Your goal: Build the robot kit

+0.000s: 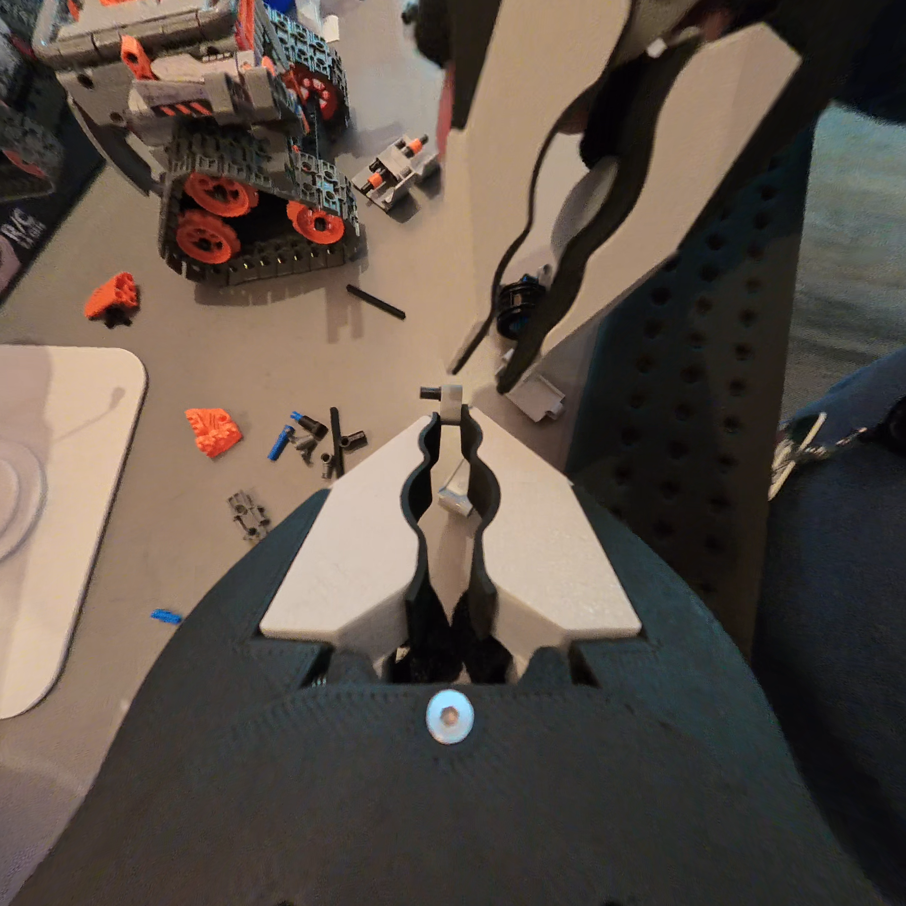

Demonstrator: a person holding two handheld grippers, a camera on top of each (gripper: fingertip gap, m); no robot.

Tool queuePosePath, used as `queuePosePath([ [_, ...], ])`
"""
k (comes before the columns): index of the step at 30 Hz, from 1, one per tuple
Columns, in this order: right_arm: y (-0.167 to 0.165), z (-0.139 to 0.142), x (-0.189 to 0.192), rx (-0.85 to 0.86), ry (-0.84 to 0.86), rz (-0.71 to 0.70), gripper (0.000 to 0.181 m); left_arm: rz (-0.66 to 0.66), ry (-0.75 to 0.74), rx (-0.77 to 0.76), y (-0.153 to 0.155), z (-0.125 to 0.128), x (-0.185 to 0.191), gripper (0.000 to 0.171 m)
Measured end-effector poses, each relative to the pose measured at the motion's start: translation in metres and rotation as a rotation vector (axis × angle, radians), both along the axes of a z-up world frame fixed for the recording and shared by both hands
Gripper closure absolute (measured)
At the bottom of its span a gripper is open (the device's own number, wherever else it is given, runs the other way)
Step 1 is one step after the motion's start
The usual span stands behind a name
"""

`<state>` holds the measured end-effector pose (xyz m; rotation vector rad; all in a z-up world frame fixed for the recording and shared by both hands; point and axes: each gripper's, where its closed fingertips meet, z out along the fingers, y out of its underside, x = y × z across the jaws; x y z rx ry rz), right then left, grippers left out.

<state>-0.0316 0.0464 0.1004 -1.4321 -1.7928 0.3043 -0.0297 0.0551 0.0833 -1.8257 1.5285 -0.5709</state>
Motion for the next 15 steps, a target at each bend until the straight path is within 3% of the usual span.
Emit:
queuePosePath([
  [2,-0.005,0.005,-0.002,0.020,0.056,-0.007,0.163,0.015,-0.048,-0.087,-0.002,0.000,0.001,0.166],
  [7,0.001,-0.001,-0.003,0.287,0.036,-0.067,0.165,0.042,-0.182,-0.286,-0.006,0.008,0.007,0.166],
  [15,0.009,0.000,0.000,0.536,-0.047,-0.136,0.167,0.060,-0.250,-0.474,-0.009,0.013,0.010,0.167],
])
